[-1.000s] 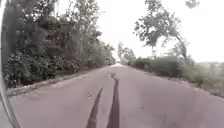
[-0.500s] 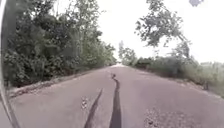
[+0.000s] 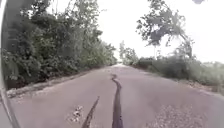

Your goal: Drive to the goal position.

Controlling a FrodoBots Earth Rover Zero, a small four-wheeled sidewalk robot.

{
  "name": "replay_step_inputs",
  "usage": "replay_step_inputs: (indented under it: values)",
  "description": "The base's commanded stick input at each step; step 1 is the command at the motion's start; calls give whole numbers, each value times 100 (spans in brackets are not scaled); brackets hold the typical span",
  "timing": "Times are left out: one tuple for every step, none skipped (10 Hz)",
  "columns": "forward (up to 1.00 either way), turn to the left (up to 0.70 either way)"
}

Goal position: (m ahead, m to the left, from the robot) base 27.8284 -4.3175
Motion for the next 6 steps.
replay_step_inputs:
  values:
    - [70, -19]
    - [70, 0]
    - [70, 0]
    - [70, 0]
    - [70, 0]
    - [70, 0]
